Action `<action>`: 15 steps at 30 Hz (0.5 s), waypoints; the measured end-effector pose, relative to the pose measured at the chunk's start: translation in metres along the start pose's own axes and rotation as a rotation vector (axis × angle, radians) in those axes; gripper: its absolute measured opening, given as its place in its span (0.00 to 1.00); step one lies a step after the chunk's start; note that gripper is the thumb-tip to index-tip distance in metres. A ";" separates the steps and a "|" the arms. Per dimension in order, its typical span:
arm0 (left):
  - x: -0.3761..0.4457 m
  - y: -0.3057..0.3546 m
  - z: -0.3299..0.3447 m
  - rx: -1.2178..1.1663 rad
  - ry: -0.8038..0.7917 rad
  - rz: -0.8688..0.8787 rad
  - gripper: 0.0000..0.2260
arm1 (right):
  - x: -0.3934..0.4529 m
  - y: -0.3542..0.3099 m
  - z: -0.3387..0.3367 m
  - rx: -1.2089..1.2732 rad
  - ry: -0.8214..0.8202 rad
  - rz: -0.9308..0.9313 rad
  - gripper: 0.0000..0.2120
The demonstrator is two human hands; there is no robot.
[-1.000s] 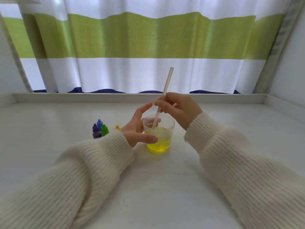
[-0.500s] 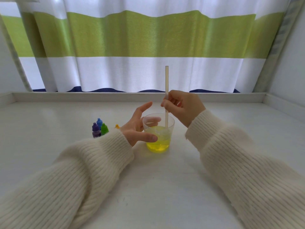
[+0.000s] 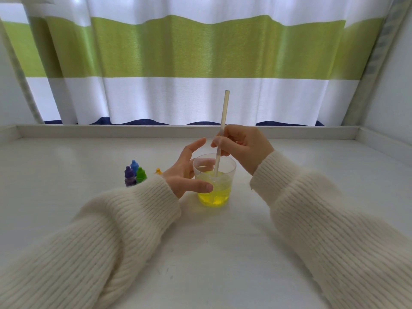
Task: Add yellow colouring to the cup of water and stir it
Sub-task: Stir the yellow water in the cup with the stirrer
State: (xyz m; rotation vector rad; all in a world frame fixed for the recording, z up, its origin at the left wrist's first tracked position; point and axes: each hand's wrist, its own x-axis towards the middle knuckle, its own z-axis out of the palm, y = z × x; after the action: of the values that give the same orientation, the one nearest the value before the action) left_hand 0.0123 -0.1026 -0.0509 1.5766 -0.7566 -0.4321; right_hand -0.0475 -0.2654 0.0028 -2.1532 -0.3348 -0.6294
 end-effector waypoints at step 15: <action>0.002 -0.003 -0.002 0.008 -0.010 0.007 0.41 | 0.003 0.006 -0.001 -0.164 0.031 -0.042 0.05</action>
State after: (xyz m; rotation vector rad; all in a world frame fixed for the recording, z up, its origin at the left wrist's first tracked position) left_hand 0.0156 -0.1019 -0.0532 1.5799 -0.7720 -0.4327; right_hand -0.0424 -0.2695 0.0009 -2.2949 -0.3219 -0.7357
